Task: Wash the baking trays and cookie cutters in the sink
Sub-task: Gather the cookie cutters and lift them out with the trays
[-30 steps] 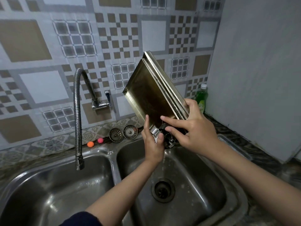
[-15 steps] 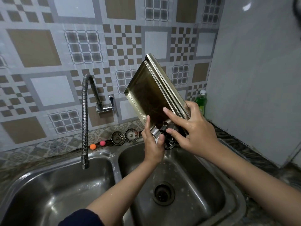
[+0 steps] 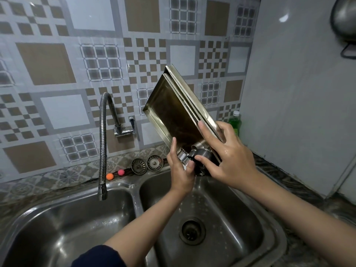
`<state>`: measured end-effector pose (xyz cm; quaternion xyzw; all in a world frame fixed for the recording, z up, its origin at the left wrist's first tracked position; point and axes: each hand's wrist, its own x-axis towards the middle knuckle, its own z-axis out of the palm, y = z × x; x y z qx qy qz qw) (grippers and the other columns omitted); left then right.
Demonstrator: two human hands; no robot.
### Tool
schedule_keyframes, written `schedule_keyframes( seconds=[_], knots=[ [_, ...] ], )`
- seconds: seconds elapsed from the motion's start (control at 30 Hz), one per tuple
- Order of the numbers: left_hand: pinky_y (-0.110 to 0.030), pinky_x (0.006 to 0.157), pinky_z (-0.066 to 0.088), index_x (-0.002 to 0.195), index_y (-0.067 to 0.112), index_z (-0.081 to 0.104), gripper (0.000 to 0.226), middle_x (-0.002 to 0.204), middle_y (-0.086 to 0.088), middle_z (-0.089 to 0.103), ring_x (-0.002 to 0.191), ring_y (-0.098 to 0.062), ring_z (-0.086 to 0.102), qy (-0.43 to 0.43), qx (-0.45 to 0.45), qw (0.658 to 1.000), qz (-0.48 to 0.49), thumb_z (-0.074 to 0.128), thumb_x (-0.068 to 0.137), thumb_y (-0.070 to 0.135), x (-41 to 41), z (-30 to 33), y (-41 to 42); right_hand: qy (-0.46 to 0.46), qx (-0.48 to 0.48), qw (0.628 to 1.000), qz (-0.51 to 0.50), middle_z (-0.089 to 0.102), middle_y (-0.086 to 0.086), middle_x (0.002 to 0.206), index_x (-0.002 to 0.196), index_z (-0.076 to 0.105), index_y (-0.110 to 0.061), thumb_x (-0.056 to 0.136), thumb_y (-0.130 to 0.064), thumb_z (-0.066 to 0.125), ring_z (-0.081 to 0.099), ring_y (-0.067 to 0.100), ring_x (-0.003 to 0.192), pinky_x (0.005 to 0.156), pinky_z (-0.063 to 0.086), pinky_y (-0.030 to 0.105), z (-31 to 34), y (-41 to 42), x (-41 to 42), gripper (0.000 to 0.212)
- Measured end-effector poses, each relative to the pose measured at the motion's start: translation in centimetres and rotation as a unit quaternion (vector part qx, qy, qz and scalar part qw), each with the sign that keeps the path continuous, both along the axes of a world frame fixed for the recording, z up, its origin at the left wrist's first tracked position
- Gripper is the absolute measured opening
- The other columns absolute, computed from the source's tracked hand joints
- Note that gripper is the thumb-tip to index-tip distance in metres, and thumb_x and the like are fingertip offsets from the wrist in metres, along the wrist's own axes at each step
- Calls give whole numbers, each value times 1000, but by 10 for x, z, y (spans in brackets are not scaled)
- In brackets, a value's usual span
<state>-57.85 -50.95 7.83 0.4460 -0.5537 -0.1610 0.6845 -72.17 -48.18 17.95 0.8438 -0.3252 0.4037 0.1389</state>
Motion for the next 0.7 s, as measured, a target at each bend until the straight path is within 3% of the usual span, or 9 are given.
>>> schedule_keyframes(
  seconds=[0.2, 0.33, 0.43, 0.5, 0.6, 0.7],
  knots=[
    [7, 97, 15, 148, 17, 17, 104, 147, 0, 18, 128, 25, 12, -32, -13, 999, 16, 29, 72, 87, 2, 5, 12, -45, 5, 999, 2, 44, 10, 128, 148, 28, -26, 81, -47, 66, 53, 17, 101, 53, 54, 26, -7, 9, -5, 80],
    [-1, 95, 20, 145, 41, 13, 97, 141, 10, 18, 122, 28, 16, -46, 48, 998, -14, 37, 65, 90, 4, 1, 29, -101, 59, 993, -2, 40, 5, 129, 150, 22, -33, 81, -51, 61, 46, 7, 101, 61, 51, 19, -24, 16, -12, 81],
    [-21, 97, 30, 139, 59, 10, 88, 137, 7, 22, 126, 3, 31, -79, 124, 989, 13, 44, 63, 87, 7, -8, 47, -170, 143, 975, -5, 36, -3, 128, 149, 18, -40, 82, -62, 54, 38, -9, 97, 70, 37, 5, -48, 19, -14, 80],
    [-33, 100, 38, 137, 63, 10, 86, 135, 0, 29, 128, -19, 40, -113, 189, 975, 41, 47, 63, 84, 10, -16, 59, -230, 220, 948, -5, 36, -5, 126, 147, 18, -43, 77, -63, 54, 37, -15, 100, 82, 36, 5, -72, 20, -14, 81],
    [-44, 100, 43, 136, 64, 11, 87, 132, -7, 34, 125, -29, 45, -154, 284, 943, 75, 42, 59, 89, 17, -33, 79, -282, 332, 900, -24, 39, 4, 134, 142, 19, -46, 79, -49, 64, 38, 3, 121, 96, 34, 22, -110, 21, -9, 77],
    [-46, 103, 41, 137, 61, 13, 90, 136, -12, 34, 127, -35, 43, -181, 360, 910, 98, 36, 57, 94, 29, -53, 99, -302, 421, 856, -9, 41, 1, 128, 139, 21, -46, 82, -39, 68, 45, 16, 125, 103, 38, 31, -144, 29, 4, 74]
  ],
)
